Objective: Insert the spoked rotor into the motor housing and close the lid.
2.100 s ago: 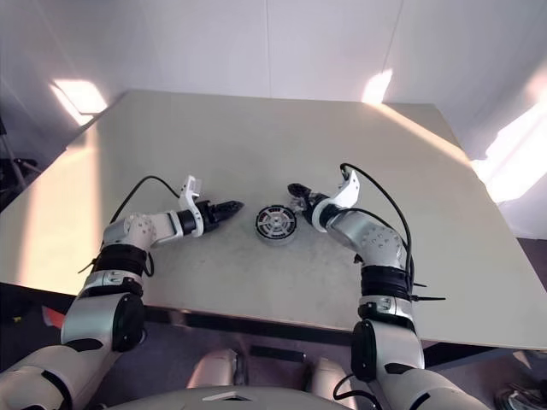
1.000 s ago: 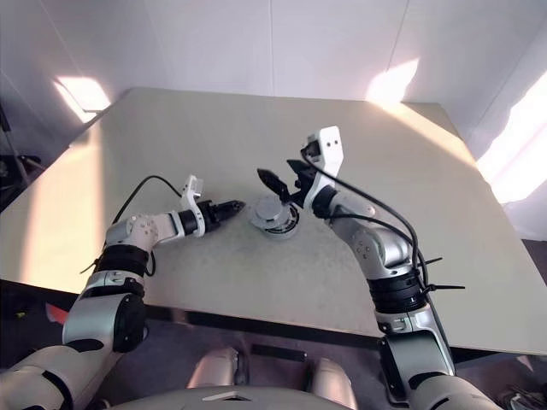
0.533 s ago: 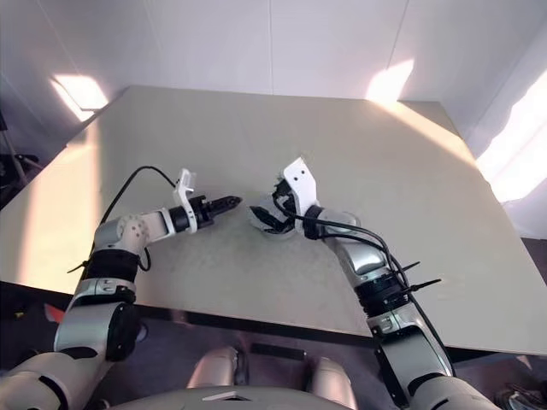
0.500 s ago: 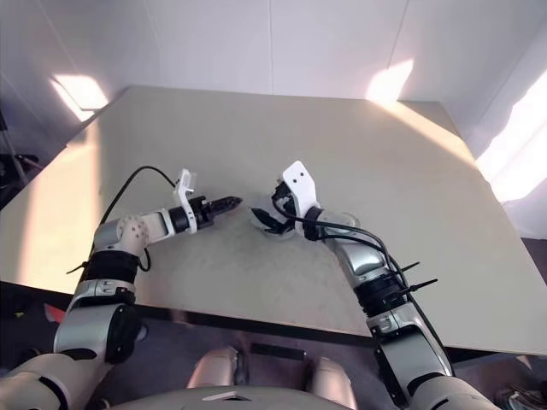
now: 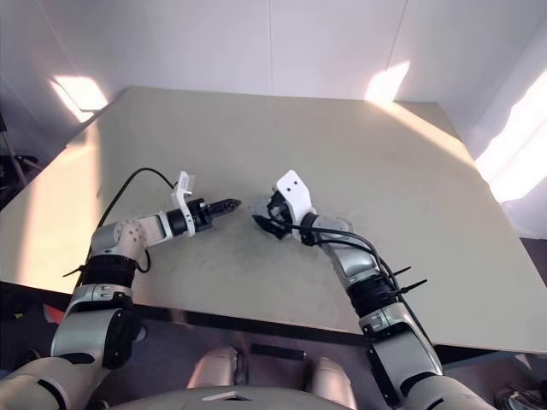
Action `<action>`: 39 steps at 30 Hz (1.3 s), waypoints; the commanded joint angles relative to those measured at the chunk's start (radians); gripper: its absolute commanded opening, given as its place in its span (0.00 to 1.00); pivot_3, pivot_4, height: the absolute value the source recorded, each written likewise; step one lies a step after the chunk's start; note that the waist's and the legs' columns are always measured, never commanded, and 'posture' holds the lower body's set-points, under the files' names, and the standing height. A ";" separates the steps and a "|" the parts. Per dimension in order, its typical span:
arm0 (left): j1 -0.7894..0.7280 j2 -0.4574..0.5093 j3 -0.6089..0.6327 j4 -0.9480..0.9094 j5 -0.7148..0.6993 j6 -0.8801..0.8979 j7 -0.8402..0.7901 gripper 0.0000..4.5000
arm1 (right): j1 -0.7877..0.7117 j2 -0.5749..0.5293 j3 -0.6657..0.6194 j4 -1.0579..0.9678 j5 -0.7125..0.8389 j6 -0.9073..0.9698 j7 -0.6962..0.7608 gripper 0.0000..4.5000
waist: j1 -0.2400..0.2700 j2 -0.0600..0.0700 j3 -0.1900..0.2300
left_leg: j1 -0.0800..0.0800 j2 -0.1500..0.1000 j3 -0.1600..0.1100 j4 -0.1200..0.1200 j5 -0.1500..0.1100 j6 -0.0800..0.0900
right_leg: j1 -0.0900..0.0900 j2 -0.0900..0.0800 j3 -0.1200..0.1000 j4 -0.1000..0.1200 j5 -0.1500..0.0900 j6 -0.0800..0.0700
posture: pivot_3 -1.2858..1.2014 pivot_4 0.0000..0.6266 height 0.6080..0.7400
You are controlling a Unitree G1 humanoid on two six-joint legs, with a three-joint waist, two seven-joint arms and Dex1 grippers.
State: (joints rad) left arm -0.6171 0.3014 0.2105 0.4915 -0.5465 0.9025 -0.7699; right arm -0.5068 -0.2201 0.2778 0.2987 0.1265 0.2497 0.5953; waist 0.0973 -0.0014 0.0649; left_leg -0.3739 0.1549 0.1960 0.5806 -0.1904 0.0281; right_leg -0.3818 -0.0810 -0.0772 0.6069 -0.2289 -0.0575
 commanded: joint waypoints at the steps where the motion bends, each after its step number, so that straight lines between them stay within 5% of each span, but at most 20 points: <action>1: -0.015 0.015 0.016 -0.018 -0.008 -0.019 0.010 0.49 | -0.009 -0.016 -0.010 0.002 -0.034 -0.004 0.004 0.65 | 0.000 0.000 0.000 | 0.000 0.000 0.000 0.000 0.000 0.000 | 0.001 0.000 0.000 0.000 0.000 0.000 | 0.52 0.00 1.00; 15: -0.011 0.002 0.003 0.000 -0.007 -0.035 0.022 0.49 | -0.036 -0.083 -0.085 -0.095 0.089 0.160 0.181 0.65 | 0.004 0.000 0.000 | 0.005 0.000 0.000 0.001 -0.001 0.001 | 0.007 0.000 0.000 -0.001 0.000 0.000 | 0.52 0.00 1.00; 26: -0.005 0.009 0.003 0.003 -0.005 -0.039 0.020 0.49 | 0.016 -0.086 -0.049 -0.109 0.067 0.129 0.247 0.65 | 0.005 0.000 0.000 | 0.005 0.000 0.000 0.001 -0.002 0.003 | 0.007 0.000 0.000 -0.001 0.000 0.000 | 0.52 0.00 1.00; 33: 0.005 -0.002 -0.005 0.002 -0.003 -0.044 0.022 0.49 | -0.022 -0.050 -0.154 -0.145 0.151 0.161 0.221 0.65 | 0.004 0.000 0.000 | 0.005 0.000 0.000 0.001 -0.002 0.003 | 0.007 0.000 0.000 -0.001 -0.001 0.000 | 0.52 0.00 1.00; 39: 0.010 -0.004 -0.007 -0.004 -0.005 -0.042 0.021 0.49 | -0.008 -0.131 -0.118 -0.156 0.111 0.122 0.303 0.65 | 0.006 0.000 0.000 | 0.005 0.000 0.000 0.001 -0.002 0.003 | 0.007 0.000 0.000 -0.001 -0.001 0.000 | 0.52 0.00 1.00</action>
State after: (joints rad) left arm -0.6022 0.2941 0.1981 0.5190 -0.5441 0.8711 -0.7462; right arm -0.4960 -0.3285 0.1706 0.2120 0.2334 0.4141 0.8669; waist 0.1037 -0.0016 0.0651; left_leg -0.3694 0.1548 0.1961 0.5818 -0.1923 0.0312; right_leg -0.3746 -0.0812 -0.0775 0.6057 -0.2294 -0.0580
